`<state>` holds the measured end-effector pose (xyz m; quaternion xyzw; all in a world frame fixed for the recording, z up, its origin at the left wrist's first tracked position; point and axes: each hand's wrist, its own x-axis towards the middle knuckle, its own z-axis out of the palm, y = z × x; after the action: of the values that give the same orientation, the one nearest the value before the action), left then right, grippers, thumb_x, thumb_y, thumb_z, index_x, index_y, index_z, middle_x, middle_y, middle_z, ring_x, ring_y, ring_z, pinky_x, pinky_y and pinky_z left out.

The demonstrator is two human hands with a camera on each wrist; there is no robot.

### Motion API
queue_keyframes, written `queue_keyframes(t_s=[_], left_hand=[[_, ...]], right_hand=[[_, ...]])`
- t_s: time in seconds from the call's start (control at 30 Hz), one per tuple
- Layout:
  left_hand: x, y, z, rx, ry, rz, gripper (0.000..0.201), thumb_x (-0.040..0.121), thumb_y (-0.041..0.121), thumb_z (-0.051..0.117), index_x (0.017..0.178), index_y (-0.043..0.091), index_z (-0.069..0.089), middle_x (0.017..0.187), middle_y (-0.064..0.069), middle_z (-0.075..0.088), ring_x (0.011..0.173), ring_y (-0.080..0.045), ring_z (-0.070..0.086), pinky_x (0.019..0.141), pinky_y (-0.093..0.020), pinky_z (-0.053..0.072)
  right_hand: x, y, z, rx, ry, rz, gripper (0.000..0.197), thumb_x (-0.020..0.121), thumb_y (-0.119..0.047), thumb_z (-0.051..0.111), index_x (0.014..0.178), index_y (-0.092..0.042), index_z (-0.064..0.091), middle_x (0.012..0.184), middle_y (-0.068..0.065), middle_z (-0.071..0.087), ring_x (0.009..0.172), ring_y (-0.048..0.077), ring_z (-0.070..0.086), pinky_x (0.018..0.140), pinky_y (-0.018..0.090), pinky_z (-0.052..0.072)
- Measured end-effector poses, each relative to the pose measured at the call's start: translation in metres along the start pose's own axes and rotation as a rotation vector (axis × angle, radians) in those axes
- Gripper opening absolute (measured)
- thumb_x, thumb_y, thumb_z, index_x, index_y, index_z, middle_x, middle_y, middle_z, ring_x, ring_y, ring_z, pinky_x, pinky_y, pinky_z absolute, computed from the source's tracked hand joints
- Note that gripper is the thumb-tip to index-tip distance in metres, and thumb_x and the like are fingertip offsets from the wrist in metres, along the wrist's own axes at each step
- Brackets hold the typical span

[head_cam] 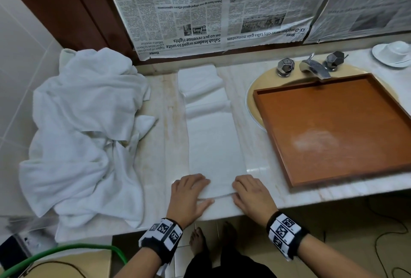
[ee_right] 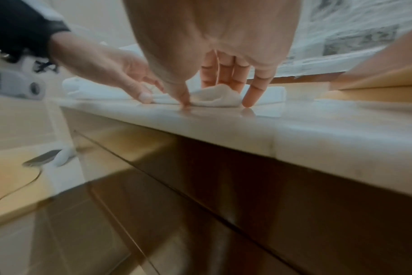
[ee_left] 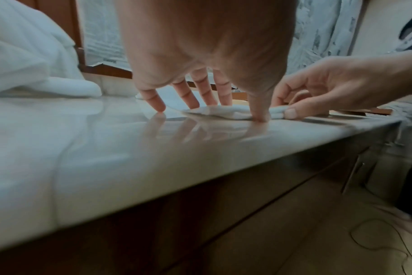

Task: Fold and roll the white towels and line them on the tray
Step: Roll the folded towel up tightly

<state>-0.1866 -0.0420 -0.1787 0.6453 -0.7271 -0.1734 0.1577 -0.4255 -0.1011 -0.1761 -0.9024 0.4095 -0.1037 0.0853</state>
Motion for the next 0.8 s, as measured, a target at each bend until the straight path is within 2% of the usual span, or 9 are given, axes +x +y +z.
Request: queue_keyframes(t_s=[0.13, 0.23, 0.33, 0.43, 0.53, 0.6, 0.67, 0.73, 0.8], left_hand=[[0.007, 0.012, -0.003, 0.085, 0.031, 0.021, 0.032, 0.077, 0.041, 0.055, 0.106, 0.032, 0.065, 0.105, 0.014, 0.061, 0.096, -0.014, 0.057, 0.077, -0.034, 0.045], [0.014, 0.018, -0.008, 0.087, 0.031, -0.053, 0.029, 0.076, 0.035, 0.047, 0.094, 0.028, 0.068, 0.089, 0.011, 0.062, 0.08, -0.018, 0.06, 0.067, -0.034, 0.045], [0.022, 0.019, -0.019, -0.037, -0.069, -0.186, 0.035, 0.085, 0.039, 0.043, 0.106, 0.027, 0.068, 0.092, 0.008, 0.065, 0.087, -0.019, 0.058, 0.075, -0.037, 0.047], [0.027, 0.018, -0.028, -0.097, -0.133, -0.259, 0.036, 0.088, 0.045, 0.042, 0.114, 0.031, 0.063, 0.093, 0.01, 0.065, 0.089, -0.015, 0.058, 0.077, -0.035, 0.048], [0.031, 0.015, -0.035, -0.204, -0.184, -0.382, 0.039, 0.083, 0.052, 0.044, 0.111, 0.033, 0.064, 0.096, 0.009, 0.067, 0.087, -0.013, 0.06, 0.072, -0.029, 0.047], [0.032, 0.01, -0.037, -0.289, -0.163, -0.451, 0.048, 0.078, 0.054, 0.043, 0.111, 0.031, 0.069, 0.102, 0.008, 0.069, 0.093, -0.014, 0.062, 0.082, -0.03, 0.05], [0.032, 0.009, -0.037, -0.317, -0.132, -0.451, 0.049, 0.078, 0.051, 0.045, 0.113, 0.028, 0.071, 0.106, 0.006, 0.068, 0.099, -0.014, 0.061, 0.09, -0.032, 0.049], [0.03, 0.009, -0.033, -0.332, -0.1, -0.426, 0.035, 0.086, 0.044, 0.054, 0.113, 0.029, 0.07, 0.103, 0.008, 0.062, 0.096, -0.011, 0.058, 0.091, -0.032, 0.047], [0.027, 0.01, -0.027, -0.319, -0.05, -0.385, 0.023, 0.091, 0.032, 0.063, 0.114, 0.031, 0.067, 0.104, 0.01, 0.053, 0.09, -0.006, 0.055, 0.088, -0.032, 0.049]], right_hand=[[0.016, 0.0, -0.002, -0.012, -0.037, -0.017, 0.017, 0.08, -0.023, 0.051, 0.08, -0.011, 0.063, 0.083, 0.004, 0.06, 0.073, 0.024, 0.056, 0.059, 0.034, 0.048], [0.028, 0.007, -0.018, 0.137, -0.148, 0.055, 0.031, 0.083, -0.034, 0.04, 0.082, -0.013, 0.062, 0.083, 0.001, 0.059, 0.078, 0.02, 0.054, 0.061, 0.034, 0.049], [0.031, 0.016, -0.033, 0.174, -0.304, 0.019, 0.039, 0.085, -0.049, 0.04, 0.093, -0.016, 0.06, 0.094, -0.002, 0.056, 0.089, 0.015, 0.049, 0.069, 0.031, 0.046], [0.026, 0.016, -0.028, 0.13, -0.309, -0.055, 0.022, 0.085, -0.029, 0.058, 0.099, -0.012, 0.061, 0.099, 0.003, 0.058, 0.092, 0.022, 0.055, 0.065, 0.033, 0.046], [0.031, 0.018, -0.028, 0.292, -0.316, 0.138, 0.025, 0.095, -0.021, 0.054, 0.115, -0.012, 0.064, 0.11, 0.003, 0.064, 0.104, 0.025, 0.058, 0.082, 0.033, 0.046], [0.037, 0.023, -0.036, 0.484, -0.349, 0.3, 0.029, 0.097, -0.024, 0.055, 0.124, -0.014, 0.064, 0.116, 0.0, 0.067, 0.107, 0.019, 0.06, 0.088, 0.024, 0.041], [0.04, 0.025, -0.04, 0.562, -0.296, 0.356, 0.025, 0.097, -0.021, 0.057, 0.121, -0.016, 0.063, 0.109, -0.002, 0.065, 0.098, 0.014, 0.06, 0.081, 0.018, 0.038], [0.038, 0.021, -0.038, 0.542, -0.232, 0.343, 0.018, 0.096, -0.016, 0.056, 0.114, -0.018, 0.061, 0.101, -0.005, 0.058, 0.083, 0.01, 0.056, 0.073, 0.014, 0.038], [0.033, 0.018, -0.031, 0.435, -0.198, 0.279, 0.017, 0.096, -0.009, 0.053, 0.108, -0.015, 0.062, 0.1, -0.002, 0.053, 0.076, 0.016, 0.054, 0.069, 0.021, 0.041]])
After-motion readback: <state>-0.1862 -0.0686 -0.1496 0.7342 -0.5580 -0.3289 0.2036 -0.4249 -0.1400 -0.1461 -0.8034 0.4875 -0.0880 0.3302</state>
